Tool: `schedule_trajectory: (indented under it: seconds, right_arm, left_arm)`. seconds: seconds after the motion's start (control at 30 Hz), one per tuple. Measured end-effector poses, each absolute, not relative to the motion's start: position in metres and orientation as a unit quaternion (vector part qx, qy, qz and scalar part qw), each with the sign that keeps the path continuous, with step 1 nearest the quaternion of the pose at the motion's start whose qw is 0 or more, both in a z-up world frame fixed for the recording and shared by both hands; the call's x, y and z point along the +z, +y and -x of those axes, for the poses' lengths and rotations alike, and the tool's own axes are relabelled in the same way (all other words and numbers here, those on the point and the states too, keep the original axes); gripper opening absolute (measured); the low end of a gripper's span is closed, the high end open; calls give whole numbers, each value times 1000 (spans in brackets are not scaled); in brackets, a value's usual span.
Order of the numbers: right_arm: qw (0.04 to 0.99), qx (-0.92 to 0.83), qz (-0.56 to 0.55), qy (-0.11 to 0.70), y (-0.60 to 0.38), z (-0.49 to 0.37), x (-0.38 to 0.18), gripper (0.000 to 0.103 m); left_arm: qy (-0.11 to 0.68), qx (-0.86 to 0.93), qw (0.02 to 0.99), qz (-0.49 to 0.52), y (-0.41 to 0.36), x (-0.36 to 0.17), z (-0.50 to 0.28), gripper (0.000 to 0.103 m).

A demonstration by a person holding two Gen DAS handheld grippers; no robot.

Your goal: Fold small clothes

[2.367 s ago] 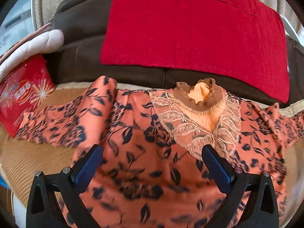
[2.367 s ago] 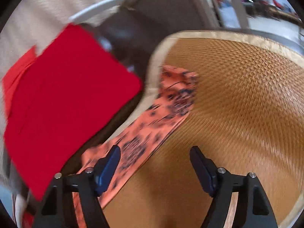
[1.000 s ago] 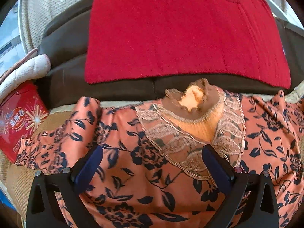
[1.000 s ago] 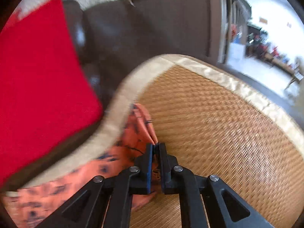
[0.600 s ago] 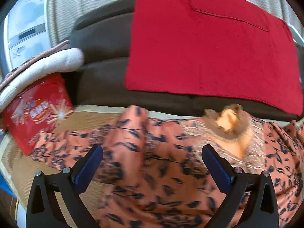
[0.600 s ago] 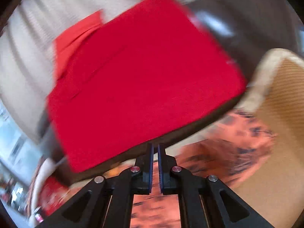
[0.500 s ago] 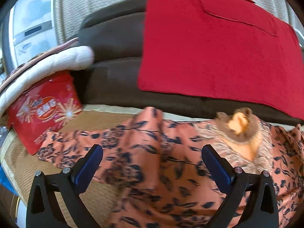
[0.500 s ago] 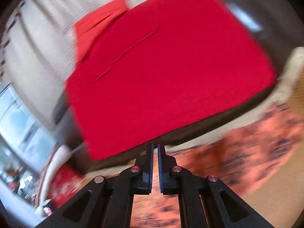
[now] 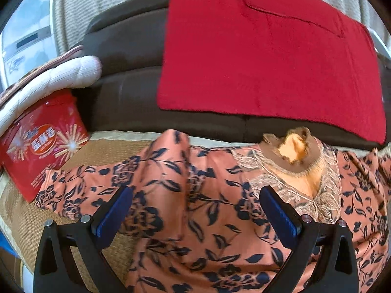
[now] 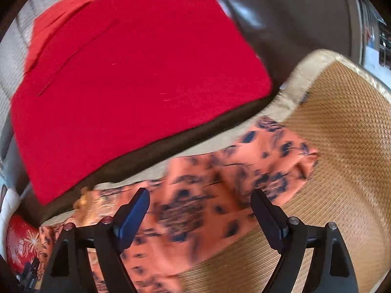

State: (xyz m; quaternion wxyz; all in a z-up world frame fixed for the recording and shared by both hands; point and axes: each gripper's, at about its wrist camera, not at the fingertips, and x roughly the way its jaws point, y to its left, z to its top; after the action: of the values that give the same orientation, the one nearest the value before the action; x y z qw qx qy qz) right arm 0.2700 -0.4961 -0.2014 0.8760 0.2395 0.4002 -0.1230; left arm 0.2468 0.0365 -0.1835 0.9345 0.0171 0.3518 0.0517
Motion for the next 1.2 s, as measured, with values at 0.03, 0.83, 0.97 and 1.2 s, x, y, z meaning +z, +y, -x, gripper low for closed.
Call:
schedule_trajectory:
  seconds: [0.03,0.83,0.97,1.2]
  right_arm:
    - [872,-122,-244,407,-505,-272,-208,86]
    - [859,-80,-344,371,-531,-292,-239,8]
    - [852,12,-390,349,-484,-286,-214,8]
    - [802,210,-430,358,-319,-318,-200,7]
  left_arm:
    - [353,49,934,-24,30,-185,-247,103]
    - [345,48,937,-30,27,-180,-248,103]
    - [337,64,939,-3,53,-170,-244,103]
    - [332,113,936,30,111,-161,-239,103]
